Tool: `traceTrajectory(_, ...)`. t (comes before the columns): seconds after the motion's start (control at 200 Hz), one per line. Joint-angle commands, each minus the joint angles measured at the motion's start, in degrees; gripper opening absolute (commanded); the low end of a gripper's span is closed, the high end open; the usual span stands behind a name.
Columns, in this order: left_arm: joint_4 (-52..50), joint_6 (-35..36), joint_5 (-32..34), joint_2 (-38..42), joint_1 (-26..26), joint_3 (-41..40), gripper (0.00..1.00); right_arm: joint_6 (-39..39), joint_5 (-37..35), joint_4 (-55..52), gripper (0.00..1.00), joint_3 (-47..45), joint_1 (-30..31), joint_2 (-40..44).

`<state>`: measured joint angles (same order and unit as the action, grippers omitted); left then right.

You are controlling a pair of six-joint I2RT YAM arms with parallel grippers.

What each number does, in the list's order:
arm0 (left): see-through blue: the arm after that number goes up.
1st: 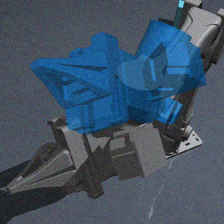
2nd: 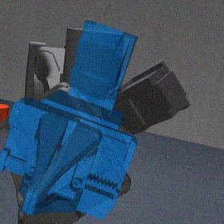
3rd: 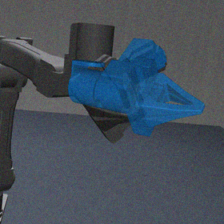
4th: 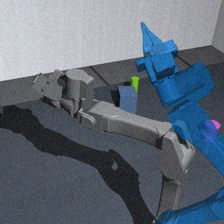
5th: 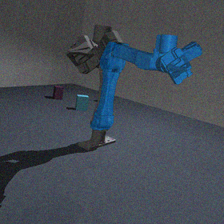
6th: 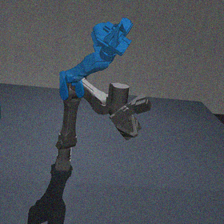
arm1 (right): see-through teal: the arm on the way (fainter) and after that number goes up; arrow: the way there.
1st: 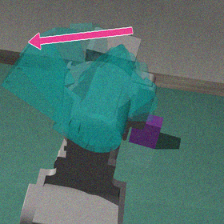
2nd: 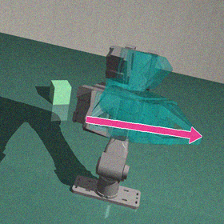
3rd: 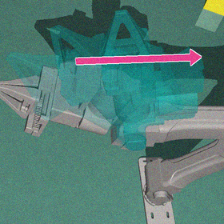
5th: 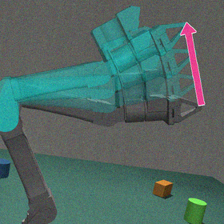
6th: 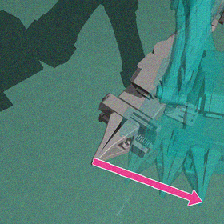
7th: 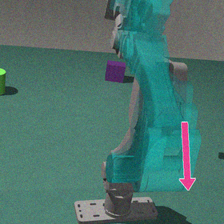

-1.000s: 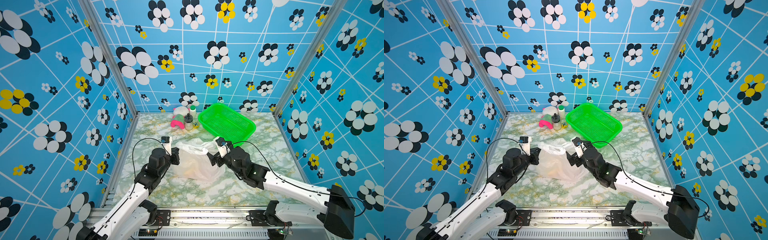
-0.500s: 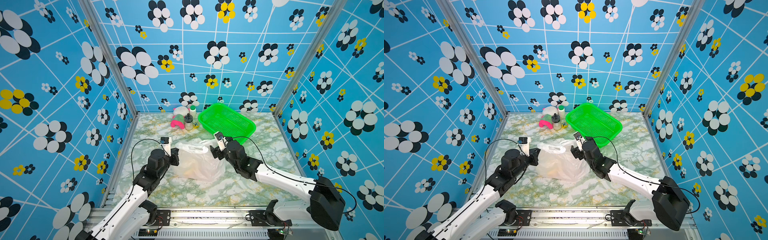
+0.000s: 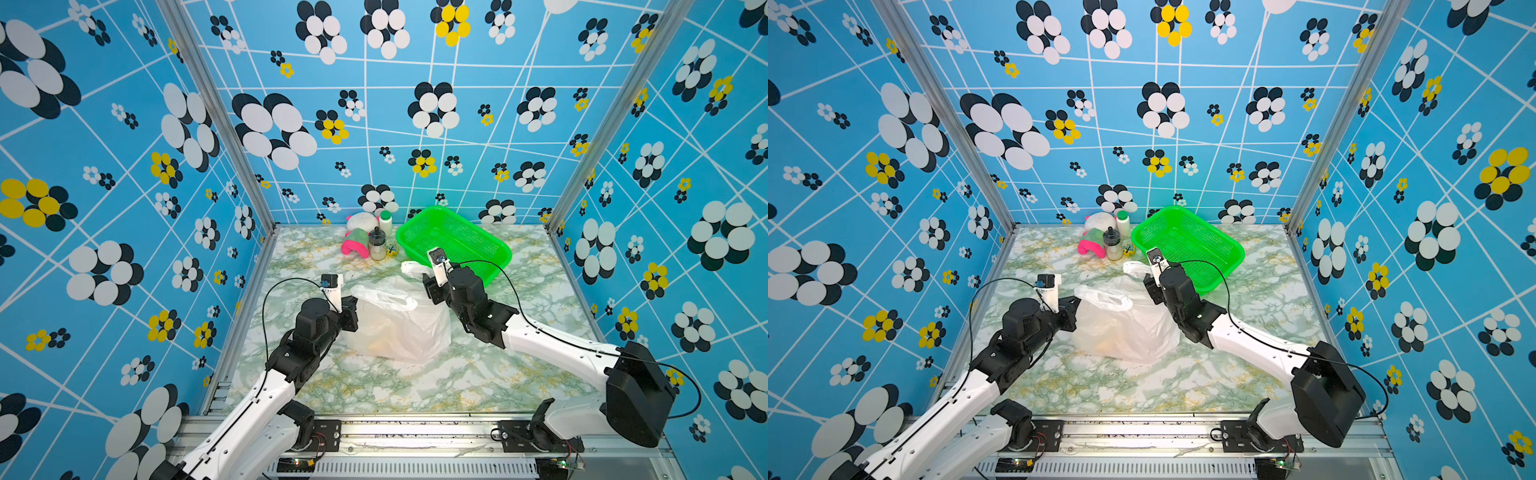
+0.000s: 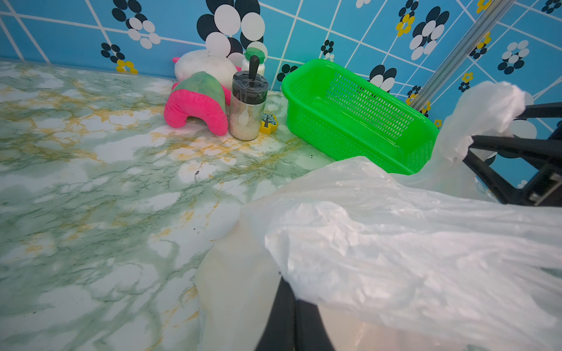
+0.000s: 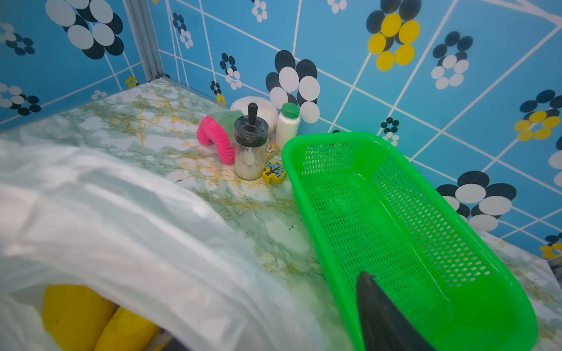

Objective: Untie the knot of the plastic bag and take out the fruit
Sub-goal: Pick up the plastic bag from the center of the table.

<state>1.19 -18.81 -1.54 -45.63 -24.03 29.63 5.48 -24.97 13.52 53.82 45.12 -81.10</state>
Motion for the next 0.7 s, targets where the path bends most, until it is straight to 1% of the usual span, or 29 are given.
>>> traceTrajectory(0.0,-0.87,1.10,0.23,0.64,-0.40,0.61,0.00,-1.21,0.26,-0.69,0.20,1.72,-0.21,0.73)
traceTrajectory(0.03,-0.85,1.05,0.25,0.55,-0.35,0.69,0.03,-1.56,0.08,-0.69,0.11,1.79,-0.21,1.17)
traceTrajectory(0.05,-0.84,1.13,0.10,0.41,-0.35,0.77,0.08,-1.96,-0.19,-0.60,0.07,1.81,-0.21,1.50)
traceTrajectory(0.07,-0.77,1.14,-0.14,0.32,-0.36,0.78,0.15,-2.24,-0.45,-0.52,0.03,1.80,-0.21,1.82)
traceTrajectory(0.095,-0.55,1.23,-0.61,0.14,-0.46,0.77,0.30,-2.78,-0.81,-0.43,0.00,1.87,-0.29,2.22)
traceTrajectory(0.11,-0.31,1.38,-1.28,0.06,-0.48,0.86,0.40,-3.09,-1.05,-0.27,0.00,1.94,-0.34,2.53)
traceTrajectory(0.12,-0.18,1.44,-1.87,-0.02,-0.66,0.87,0.49,-3.32,-1.24,-0.19,0.00,2.02,-0.31,2.70)
traceTrajectory(0.135,0.06,1.76,-2.81,-0.25,-0.82,0.99,0.58,-3.74,-1.42,-0.16,0.00,2.09,-0.32,2.89)
traceTrajectory(0.16,0.06,2.35,-3.98,-0.56,-1.64,1.42,0.68,-4.53,-1.49,-0.16,0.00,2.44,-0.35,3.26)
traceTrajectory(0.19,-0.03,3.00,-3.92,-1.10,-3.32,2.20,0.80,-5.40,-1.48,-0.16,0.00,2.91,-0.39,3.49)
traceTrajectory(0.225,-0.34,4.02,-1.85,-1.74,-6.00,3.14,0.93,-6.64,-1.32,-0.81,0.00,3.78,-0.39,3.59)
traceTrajectory(0.25,-0.49,4.94,0.39,-2.23,-8.31,4.00,0.99,-7.69,-1.12,-1.82,0.00,4.62,-0.45,3.58)
traceTrajectory(0.3,-0.65,6.19,4.04,-3.06,-11.88,5.58,0.99,-9.52,-0.67,-4.02,0.00,6.45,-0.32,3.55)
traceTrajectory(0.44,0.65,7.42,5.31,-6.36,-16.16,10.32,0.99,-14.59,-0.07,-5.17,0.00,6.87,-0.33,4.71)
traceTrajectory(0.55,0.66,8.57,9.91,-10.46,-18.27,14.04,0.99,-17.01,1.71,-5.34,0.00,6.14,-0.08,5.67)
traceTrajectory(0.695,-1.93,10.06,12.36,-15.85,-19.67,19.12,0.99,-18.41,1.14,-5.73,0.00,5.59,0.14,6.39)
